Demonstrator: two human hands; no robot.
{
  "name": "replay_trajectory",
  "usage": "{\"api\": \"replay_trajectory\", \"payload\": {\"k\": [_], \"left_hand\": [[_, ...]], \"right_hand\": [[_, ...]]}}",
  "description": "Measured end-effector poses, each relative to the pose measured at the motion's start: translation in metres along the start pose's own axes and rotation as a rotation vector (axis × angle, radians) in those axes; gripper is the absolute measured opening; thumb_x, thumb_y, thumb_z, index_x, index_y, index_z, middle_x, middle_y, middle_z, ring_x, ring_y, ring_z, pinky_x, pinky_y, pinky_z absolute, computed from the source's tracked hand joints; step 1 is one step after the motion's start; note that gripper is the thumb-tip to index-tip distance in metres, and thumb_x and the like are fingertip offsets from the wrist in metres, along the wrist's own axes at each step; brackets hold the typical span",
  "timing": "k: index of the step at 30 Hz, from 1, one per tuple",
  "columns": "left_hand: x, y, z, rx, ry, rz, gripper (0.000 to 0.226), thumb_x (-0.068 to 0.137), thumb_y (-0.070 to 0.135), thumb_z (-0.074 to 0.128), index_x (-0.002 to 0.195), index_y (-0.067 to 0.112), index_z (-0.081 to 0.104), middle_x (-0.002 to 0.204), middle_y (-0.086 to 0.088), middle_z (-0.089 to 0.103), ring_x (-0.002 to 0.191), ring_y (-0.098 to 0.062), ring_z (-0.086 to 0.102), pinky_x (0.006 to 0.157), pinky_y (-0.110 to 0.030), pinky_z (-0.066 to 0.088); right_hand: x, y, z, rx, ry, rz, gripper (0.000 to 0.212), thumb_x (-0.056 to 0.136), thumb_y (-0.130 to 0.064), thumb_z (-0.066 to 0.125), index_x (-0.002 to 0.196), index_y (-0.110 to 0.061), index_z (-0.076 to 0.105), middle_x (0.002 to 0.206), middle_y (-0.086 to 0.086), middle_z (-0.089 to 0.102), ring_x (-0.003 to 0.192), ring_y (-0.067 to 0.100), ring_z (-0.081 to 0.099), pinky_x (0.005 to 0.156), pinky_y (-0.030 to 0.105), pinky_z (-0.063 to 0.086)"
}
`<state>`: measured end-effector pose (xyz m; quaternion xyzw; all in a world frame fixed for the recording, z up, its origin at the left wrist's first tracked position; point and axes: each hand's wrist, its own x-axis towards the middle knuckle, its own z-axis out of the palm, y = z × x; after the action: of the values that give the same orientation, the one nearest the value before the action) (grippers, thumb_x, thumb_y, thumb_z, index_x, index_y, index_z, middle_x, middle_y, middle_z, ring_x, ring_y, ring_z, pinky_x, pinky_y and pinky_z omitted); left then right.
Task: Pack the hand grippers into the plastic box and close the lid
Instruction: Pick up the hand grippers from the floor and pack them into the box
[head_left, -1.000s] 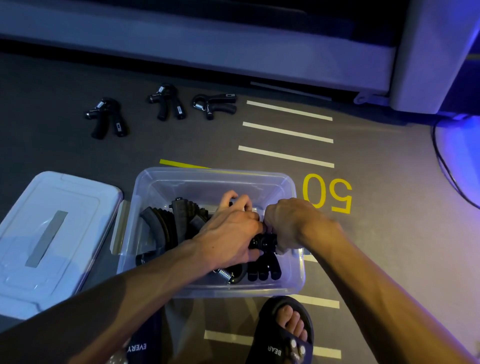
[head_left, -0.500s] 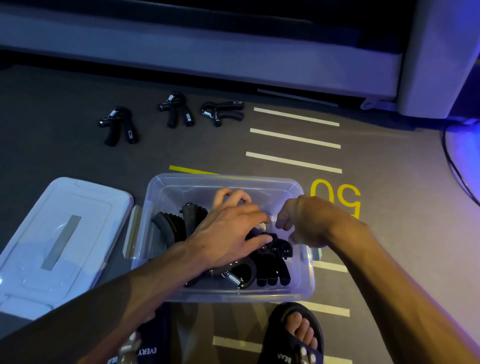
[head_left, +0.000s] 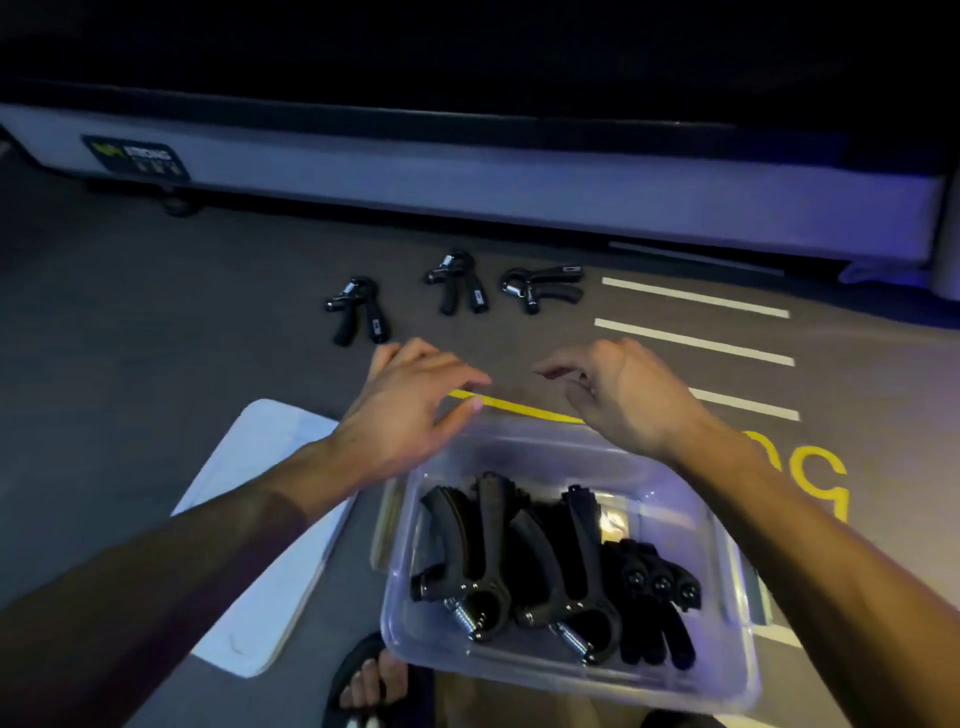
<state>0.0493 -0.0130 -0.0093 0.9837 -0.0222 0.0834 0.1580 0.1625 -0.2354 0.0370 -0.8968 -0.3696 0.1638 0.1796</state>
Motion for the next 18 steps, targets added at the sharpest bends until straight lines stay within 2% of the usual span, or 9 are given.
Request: {"api": "replay_trajectory", "payload": {"k": [3,6,9,12,14,16,18], "left_hand": [[0.007,-0.042,0.005,0.003,-0.01,-0.213,0.04,0.093,0.051,0.04,0.114,0.033,0.069,0.109,0.012,0.07,0.105,-0.022,0.056,0.086,-0.032,0.026],[0.019,-0.077,0.025,-0.029,-0.092,-0.421,0.044,0.089,0.049,0.041,0.119,0.031,0.068,0.12,0.007,0.068,0.114,-0.026,0.054,0.092,-0.039,0.031],[0.034,-0.107,0.047,0.043,-0.195,-0.516,0.038,0.095,0.046,0.05,0.129,0.033,0.063,0.13,-0.002,0.063,0.122,-0.034,0.052,0.1,-0.047,0.036],[0.052,-0.137,0.067,0.132,-0.287,-0.615,0.043,0.097,0.045,0.053,0.139,0.038,0.053,0.139,-0.008,0.053,0.128,-0.039,0.046,0.104,-0.051,0.035],[0.063,-0.153,0.079,0.167,-0.331,-0.676,0.046,0.097,0.047,0.051,0.143,0.04,0.048,0.143,-0.011,0.048,0.129,-0.042,0.043,0.106,-0.05,0.033],[0.072,-0.165,0.09,0.176,-0.379,-0.714,0.049,0.097,0.05,0.05,0.145,0.04,0.045,0.146,-0.014,0.045,0.131,-0.043,0.041,0.108,-0.049,0.033],[0.079,-0.172,0.099,0.185,-0.413,-0.725,0.051,0.097,0.053,0.05,0.146,0.04,0.043,0.146,-0.016,0.043,0.133,-0.043,0.039,0.109,-0.048,0.032]], "right_hand": [[0.026,0.001,0.015,0.048,-0.015,-0.021,0.037,0.095,-0.014,0.052,0.124,-0.031,0.067,0.121,-0.009,0.073,0.114,0.019,0.068,0.096,0.036,0.054],[0.046,0.01,0.036,0.106,-0.002,-0.02,0.035,0.097,-0.014,0.052,0.123,-0.031,0.068,0.117,-0.01,0.074,0.111,0.015,0.069,0.092,0.03,0.053],[0.062,0.019,0.052,0.17,-0.005,-0.011,0.036,0.097,-0.013,0.051,0.123,-0.03,0.068,0.116,-0.01,0.075,0.109,0.015,0.07,0.094,0.034,0.054],[0.073,0.026,0.064,0.222,-0.019,-0.007,0.035,0.096,-0.014,0.051,0.12,-0.031,0.07,0.113,-0.009,0.076,0.107,0.015,0.07,0.095,0.036,0.053],[0.079,0.03,0.07,0.257,-0.013,0.005,0.034,0.096,-0.015,0.052,0.12,-0.031,0.07,0.111,-0.011,0.076,0.105,0.012,0.069,0.094,0.029,0.052],[0.082,0.032,0.074,0.289,-0.003,0.02,0.034,0.096,-0.014,0.054,0.119,-0.031,0.071,0.111,-0.013,0.076,0.099,0.006,0.067,0.084,0.019,0.046],[0.084,0.035,0.077,0.297,0.0,0.028,0.033,0.096,-0.014,0.054,0.119,-0.031,0.071,0.109,-0.014,0.076,0.101,0.003,0.06,0.075,0.012,0.038]]}}
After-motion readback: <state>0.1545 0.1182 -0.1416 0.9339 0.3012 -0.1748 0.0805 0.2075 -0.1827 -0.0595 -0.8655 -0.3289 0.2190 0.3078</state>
